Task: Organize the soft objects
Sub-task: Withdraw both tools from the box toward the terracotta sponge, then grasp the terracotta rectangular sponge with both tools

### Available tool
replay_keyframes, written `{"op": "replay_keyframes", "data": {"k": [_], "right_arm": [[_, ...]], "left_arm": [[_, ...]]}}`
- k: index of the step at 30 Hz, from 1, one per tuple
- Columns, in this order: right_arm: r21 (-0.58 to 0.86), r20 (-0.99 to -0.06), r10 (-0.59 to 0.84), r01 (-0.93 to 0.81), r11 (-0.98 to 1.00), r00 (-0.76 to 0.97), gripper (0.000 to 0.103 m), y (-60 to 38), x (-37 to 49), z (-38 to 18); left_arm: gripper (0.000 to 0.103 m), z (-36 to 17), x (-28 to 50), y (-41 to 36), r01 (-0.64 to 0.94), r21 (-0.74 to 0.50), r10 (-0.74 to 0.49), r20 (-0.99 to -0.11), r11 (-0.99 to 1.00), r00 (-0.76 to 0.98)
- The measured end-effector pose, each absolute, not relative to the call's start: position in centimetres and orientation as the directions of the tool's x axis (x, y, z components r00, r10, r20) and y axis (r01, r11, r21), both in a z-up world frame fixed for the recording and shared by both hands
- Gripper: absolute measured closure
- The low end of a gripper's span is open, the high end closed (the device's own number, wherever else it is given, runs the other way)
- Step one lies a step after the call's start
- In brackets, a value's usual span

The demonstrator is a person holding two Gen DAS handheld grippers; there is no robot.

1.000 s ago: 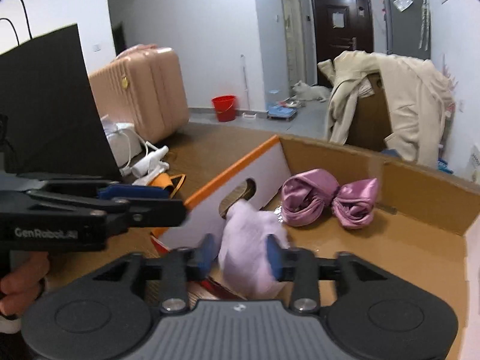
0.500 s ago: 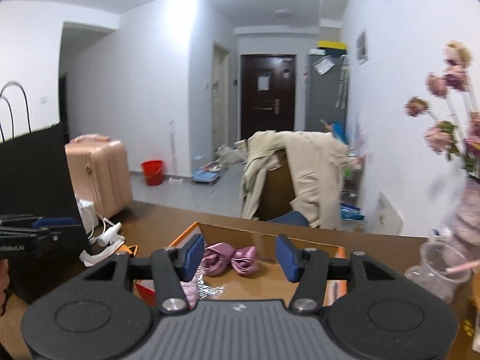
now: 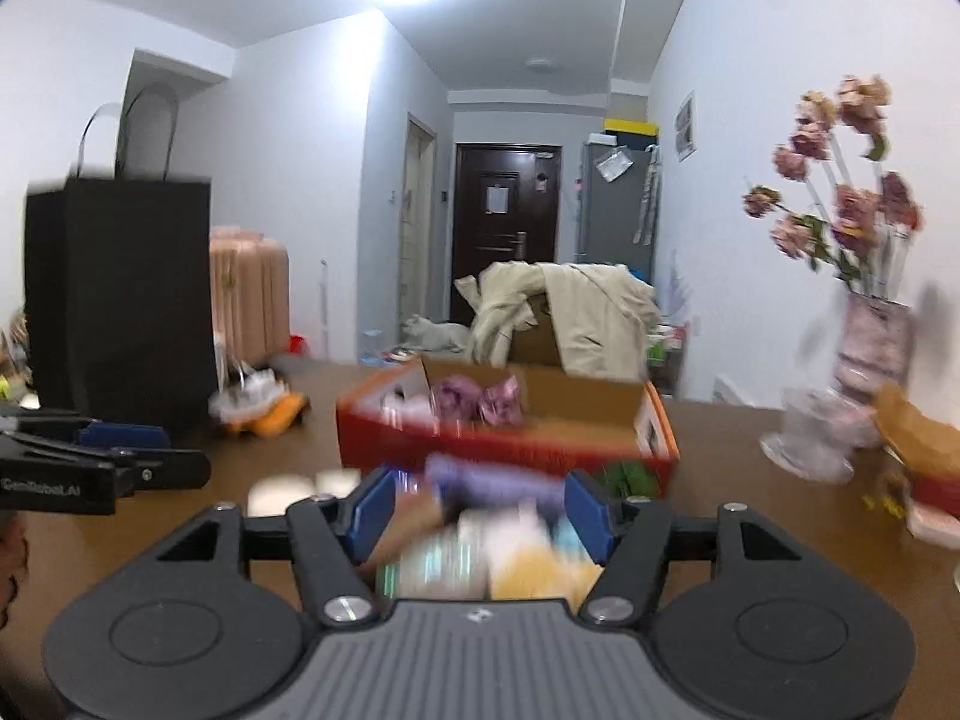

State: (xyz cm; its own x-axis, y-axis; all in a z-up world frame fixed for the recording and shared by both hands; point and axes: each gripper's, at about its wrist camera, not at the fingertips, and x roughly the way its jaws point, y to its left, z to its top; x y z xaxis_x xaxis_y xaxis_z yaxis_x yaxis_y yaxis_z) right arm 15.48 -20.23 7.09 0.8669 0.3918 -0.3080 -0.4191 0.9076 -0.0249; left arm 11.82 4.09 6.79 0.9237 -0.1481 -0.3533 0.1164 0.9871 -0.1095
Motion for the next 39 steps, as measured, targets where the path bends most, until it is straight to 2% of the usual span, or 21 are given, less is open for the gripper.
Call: {"op": "replay_keyframes", "data": {"k": [1, 6, 12, 15, 16, 19, 20, 25, 28, 30, 31, 33, 39], "right_arm": [[-0.015, -0.310, 0.379, -0.403, 0.915, 0.872, 0.039, -20.3, 14.0, 6.1], [0.021, -0.368, 0.374, -0.395, 0.918, 0.851, 0.037, -21.1, 9.9, 2.7], [0.087, -0.316, 0.389, -0.382, 0.920, 0.865, 0.038, -21.0, 10.8, 3.7], [0.115, -0.338, 0.389, -0.373, 0.921, 0.857, 0.038, -19.9, 12.7, 3.8], [0.134, -0.350, 0.391, -0.368, 0.920, 0.851, 0.038, -19.6, 13.5, 3.9], [0.223, -0.365, 0.436, -0.377, 0.899, 0.823, 0.047, -18.4, 16.7, 4.5], [0.239, -0.364, 0.449, -0.384, 0.892, 0.816, 0.050, -17.9, 17.5, 4.7], [0.245, -0.375, 0.439, -0.370, 0.896, 0.816, 0.057, -13.7, 22.9, 4.9], [0.247, -0.429, 0.434, -0.359, 0.900, 0.792, 0.059, -11.9, 25.7, 4.0], [0.235, -0.480, 0.431, -0.361, 0.903, 0.764, 0.071, -11.2, 26.6, 3.0], [0.231, -0.509, 0.426, -0.358, 0.905, 0.748, 0.080, -11.2, 26.7, 2.4], [0.263, -0.539, 0.444, -0.357, 0.896, 0.716, 0.085, -12.5, 26.5, 1.4], [0.328, -0.546, 0.447, -0.310, 0.892, 0.708, 0.087, -17.6, 25.4, -0.1]], "left_arm": [[0.032, 5.6, 10.5, 3.7, 0.139, -0.123, -0.174, -0.356, 0.983, 0.918], [0.031, 2.9, 8.2, 2.4, 0.216, -0.140, -0.255, -0.404, 0.966, 0.879], [0.033, 3.4, 10.8, 3.2, 0.190, -0.160, -0.239, -0.404, 0.969, 0.883], [0.038, 3.8, 13.6, 3.9, 0.197, -0.170, -0.251, -0.407, 0.966, 0.878], [0.043, 4.0, 14.5, 4.2, 0.198, -0.165, -0.249, -0.409, 0.966, 0.878], [0.058, 5.0, 18.4, 5.7, 0.198, -0.158, -0.248, -0.431, 0.967, 0.868], [0.059, 5.2, 19.5, 6.4, 0.206, -0.170, -0.261, -0.441, 0.964, 0.859], [0.060, 5.1, 23.9, 9.1, 0.196, -0.227, -0.285, -0.484, 0.954, 0.827], [0.060, 4.0, 24.6, 9.5, 0.200, -0.262, -0.310, -0.499, 0.944, 0.809], [0.060, 3.5, 24.6, 9.2, 0.210, -0.278, -0.328, -0.500, 0.937, 0.802], [0.060, 3.3, 24.6, 9.0, 0.213, -0.285, -0.335, -0.500, 0.935, 0.799], [0.060, 3.2, 24.6, 8.6, 0.228, -0.301, -0.356, -0.495, 0.926, 0.792], [0.059, 2.1, 25.4, 5.7, 0.282, -0.321, -0.418, -0.533, 0.904, 0.736]]}}
